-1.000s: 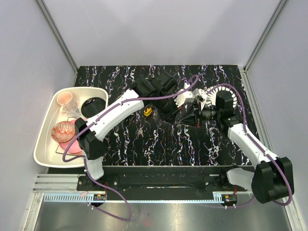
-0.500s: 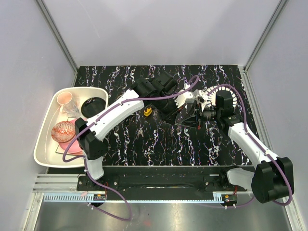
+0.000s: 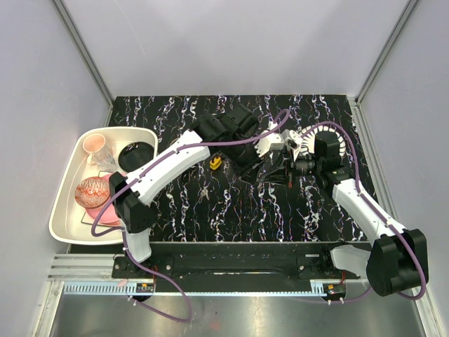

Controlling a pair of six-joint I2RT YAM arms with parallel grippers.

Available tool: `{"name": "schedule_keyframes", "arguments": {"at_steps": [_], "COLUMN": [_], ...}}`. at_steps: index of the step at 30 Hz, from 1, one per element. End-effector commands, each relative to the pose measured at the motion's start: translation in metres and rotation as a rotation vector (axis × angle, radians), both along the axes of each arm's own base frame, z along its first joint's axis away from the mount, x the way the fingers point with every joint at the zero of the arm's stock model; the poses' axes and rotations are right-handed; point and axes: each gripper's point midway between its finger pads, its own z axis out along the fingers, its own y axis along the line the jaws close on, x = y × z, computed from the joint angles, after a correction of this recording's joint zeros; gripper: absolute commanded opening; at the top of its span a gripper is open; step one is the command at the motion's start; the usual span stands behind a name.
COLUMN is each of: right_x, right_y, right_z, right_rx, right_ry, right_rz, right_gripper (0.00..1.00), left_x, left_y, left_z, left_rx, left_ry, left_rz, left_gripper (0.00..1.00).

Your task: Unlock with the key

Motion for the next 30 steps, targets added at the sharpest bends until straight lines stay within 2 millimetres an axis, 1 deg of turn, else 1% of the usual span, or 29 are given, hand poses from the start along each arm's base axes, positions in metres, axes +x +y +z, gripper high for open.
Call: {"name": "schedule_keyframes", "arguments": {"at_steps": [1, 4, 9, 12, 13, 14, 15, 16, 17, 18, 20, 22, 30], "right_x": [0.001, 0.0, 0.0, 0.002, 0.004, 0.004, 0.006, 0.007, 0.007, 0.007, 0.006, 0.005, 0.001], "right_y": [0.003, 0.003, 0.003, 0.004, 0.003, 0.003, 0.002, 0.001, 0.0, 0.0, 0.0, 0.0, 0.0], "right_z": [0.01, 0.01, 0.011, 0.011, 0.011, 0.013, 0.014, 0.014, 0.016, 0.015, 0.015, 0.015, 0.012], "right_rx": [0.019, 0.02, 0.022, 0.02, 0.019, 0.017, 0.018, 0.018, 0.02, 0.02, 0.021, 0.023, 0.018], "right_ry": [-0.044, -0.045, -0.04, -0.034, -0.032, -0.025, -0.025, -0.023, -0.026, -0.026, -0.021, -0.018, 0.01], "right_rz": [0.017, 0.02, 0.022, 0.014, 0.003, -0.004, -0.012, -0.018, -0.02, -0.02, -0.021, -0.015, 0.007], "right_gripper": [0.0, 0.0, 0.0, 0.0, 0.02, 0.07, 0.16, 0.22, 0.23, 0.24, 0.31, 0.33, 0.39], "left_x": [0.0, 0.0, -0.002, -0.007, -0.007, -0.007, -0.006, -0.006, -0.004, -0.005, -0.005, -0.004, 0.005], "left_y": [-0.014, -0.016, -0.019, -0.019, -0.019, -0.018, -0.018, -0.017, -0.016, -0.015, -0.014, -0.012, -0.009], "left_z": [0.012, 0.013, 0.008, 0.009, 0.01, 0.009, 0.012, 0.014, 0.012, 0.017, 0.019, 0.021, 0.019], "left_rx": [-0.062, -0.066, -0.061, -0.066, -0.071, -0.067, -0.071, -0.073, -0.071, -0.08, -0.083, -0.089, -0.075], "left_ry": [-0.009, -0.003, 0.015, 0.03, 0.028, 0.026, 0.019, 0.012, 0.003, -0.008, -0.017, -0.027, -0.039], "left_rz": [-0.029, -0.035, -0.047, -0.064, -0.065, -0.061, -0.057, -0.051, -0.045, -0.042, -0.036, -0.032, 0.007], "left_gripper": [0.19, 0.04, 0.0, 0.0, 0.0, 0.0, 0.0, 0.0, 0.0, 0.0, 0.0, 0.0, 0.0]}}
